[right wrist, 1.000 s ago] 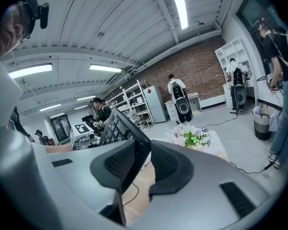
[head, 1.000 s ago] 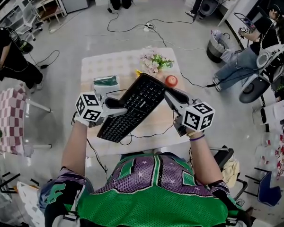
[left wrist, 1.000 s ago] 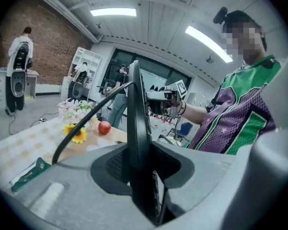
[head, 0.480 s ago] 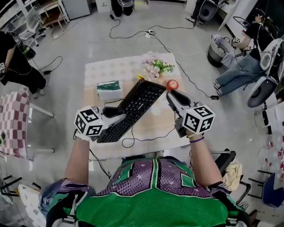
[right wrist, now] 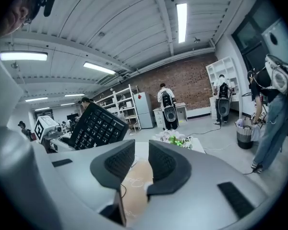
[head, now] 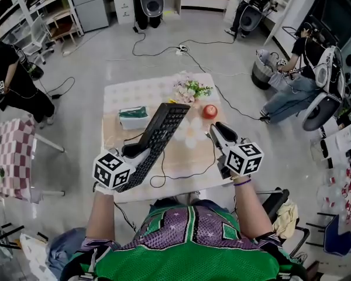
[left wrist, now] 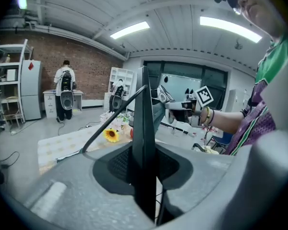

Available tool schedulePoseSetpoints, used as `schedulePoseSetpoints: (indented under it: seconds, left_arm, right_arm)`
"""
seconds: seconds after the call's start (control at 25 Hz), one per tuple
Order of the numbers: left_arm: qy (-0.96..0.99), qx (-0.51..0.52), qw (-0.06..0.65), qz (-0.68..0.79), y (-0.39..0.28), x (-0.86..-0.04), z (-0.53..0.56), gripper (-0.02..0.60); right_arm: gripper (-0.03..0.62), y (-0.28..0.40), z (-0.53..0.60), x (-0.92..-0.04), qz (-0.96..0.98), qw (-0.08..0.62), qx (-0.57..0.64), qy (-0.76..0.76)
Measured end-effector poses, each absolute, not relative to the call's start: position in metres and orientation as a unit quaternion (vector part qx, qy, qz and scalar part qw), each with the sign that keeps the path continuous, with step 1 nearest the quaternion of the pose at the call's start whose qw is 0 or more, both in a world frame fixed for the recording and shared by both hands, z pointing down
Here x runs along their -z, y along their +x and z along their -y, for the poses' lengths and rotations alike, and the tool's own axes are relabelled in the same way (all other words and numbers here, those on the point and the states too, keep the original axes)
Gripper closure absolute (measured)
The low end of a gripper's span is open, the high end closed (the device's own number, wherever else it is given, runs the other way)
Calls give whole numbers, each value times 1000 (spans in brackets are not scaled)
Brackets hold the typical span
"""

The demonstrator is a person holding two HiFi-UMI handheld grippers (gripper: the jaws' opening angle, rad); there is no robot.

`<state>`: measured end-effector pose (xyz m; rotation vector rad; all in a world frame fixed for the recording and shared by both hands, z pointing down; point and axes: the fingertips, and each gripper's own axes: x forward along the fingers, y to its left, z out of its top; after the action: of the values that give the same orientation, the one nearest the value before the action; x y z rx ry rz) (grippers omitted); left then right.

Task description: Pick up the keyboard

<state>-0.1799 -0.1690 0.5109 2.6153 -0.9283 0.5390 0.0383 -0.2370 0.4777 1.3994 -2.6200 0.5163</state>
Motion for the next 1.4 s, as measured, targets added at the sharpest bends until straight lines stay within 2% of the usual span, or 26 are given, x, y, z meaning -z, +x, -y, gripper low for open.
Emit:
schedulePoseSetpoints:
  seconds: [0.32, 0.68, 0.92, 1.32, 1.4]
  left_arm:
    - [884, -157, 123, 423, -182, -493, 169, 480]
    - [832, -123, 119, 527, -193, -481, 155, 482]
    - [803, -116, 125, 571, -187, -461, 144, 482]
    - [788, -59, 97, 605, -188, -413, 140, 482]
    - [793, -45, 89, 600, -191, -405, 141, 482]
  right_arm:
    - [510, 52, 228, -473, 870, 42, -177, 457]
    - [511, 41, 223, -443, 895, 67, -119, 424]
    - [523, 59, 216, -429, 892, 84, -110, 431]
    - [540, 82, 215, -389, 888, 14, -87, 451]
    - [562, 85, 213, -385, 888, 5, -81, 454]
